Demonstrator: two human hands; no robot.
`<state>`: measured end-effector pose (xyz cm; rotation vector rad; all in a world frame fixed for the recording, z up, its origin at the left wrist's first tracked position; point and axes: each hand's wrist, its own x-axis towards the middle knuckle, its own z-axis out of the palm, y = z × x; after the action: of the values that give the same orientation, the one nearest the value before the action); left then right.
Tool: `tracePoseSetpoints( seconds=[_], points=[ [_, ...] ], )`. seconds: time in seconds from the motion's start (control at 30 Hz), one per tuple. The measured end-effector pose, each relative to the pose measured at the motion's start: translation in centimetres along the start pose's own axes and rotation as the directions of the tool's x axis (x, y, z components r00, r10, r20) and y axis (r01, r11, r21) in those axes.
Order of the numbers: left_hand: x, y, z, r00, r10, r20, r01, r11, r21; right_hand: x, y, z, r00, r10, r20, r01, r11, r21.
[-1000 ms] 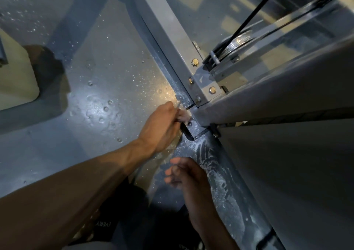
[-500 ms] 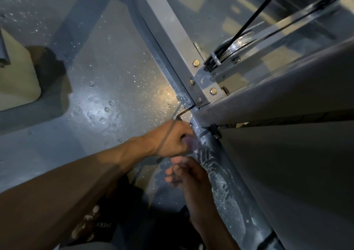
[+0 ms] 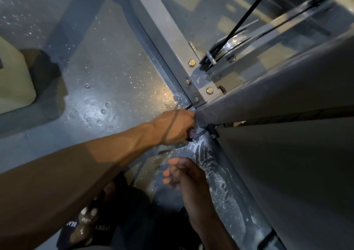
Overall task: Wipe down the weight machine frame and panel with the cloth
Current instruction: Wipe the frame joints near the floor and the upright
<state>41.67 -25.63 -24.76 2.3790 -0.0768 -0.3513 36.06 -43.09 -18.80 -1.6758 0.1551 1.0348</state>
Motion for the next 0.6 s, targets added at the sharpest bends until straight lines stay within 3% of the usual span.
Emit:
tracePoseSetpoints(
  seconds=[0.03,0.1,0.13,0.2,0.27,0.4,0.47,0.53,0.6],
  points=[
    [0.0,0.1,-1.1,1.0,0.012,-0.005,-0.012,1.0,-0.027,0.1,0.2,-0.1,1.0,-0.005,-0.006,0.005,1.0,-0.005],
    [0.4,-0.7,-3.5,0.985,-0.092,-0.145,0.074,0.989,-0.128,0.3,0.1,-0.2,1.0,-0.009,-0.007,0.009,1.0,-0.001],
    [0.5,-1.1,-4.4,0.964,-0.141,-0.227,0.113,0.985,-0.132,0.3,0.0,-0.3,1.0,-0.004,-0.016,0.004,1.0,0.004],
    [0.5,-2.1,-4.1,0.948,-0.182,-0.262,0.172,0.983,-0.059,0.3,0.1,-0.5,0.999,0.004,-0.033,-0.003,1.0,0.017],
    [0.0,-1.8,-2.5,0.971,-0.176,-0.162,0.173,0.984,-0.036,0.5,0.0,-0.4,0.998,0.005,-0.06,-0.004,1.0,0.018],
    [-0.8,-0.3,-1.1,0.993,0.081,0.081,-0.078,0.996,-0.038,0.8,-0.4,-0.4,0.998,-0.012,-0.059,0.012,1.0,0.008],
    [-1.2,-0.3,-2.0,0.998,0.057,-0.014,-0.058,0.997,-0.051,0.7,-0.3,-0.6,0.998,-0.009,-0.055,0.009,1.0,-0.001],
    [-1.3,-1.4,-2.7,0.97,-0.034,-0.239,0.024,0.999,-0.046,0.5,-0.1,-1.0,0.998,-0.01,-0.057,0.01,1.0,-0.011],
    [-1.1,-2.3,-3.0,0.971,-0.056,-0.233,0.069,0.997,0.046,0.2,0.2,-1.0,0.999,-0.006,-0.05,0.006,1.0,0.003]
  ],
)
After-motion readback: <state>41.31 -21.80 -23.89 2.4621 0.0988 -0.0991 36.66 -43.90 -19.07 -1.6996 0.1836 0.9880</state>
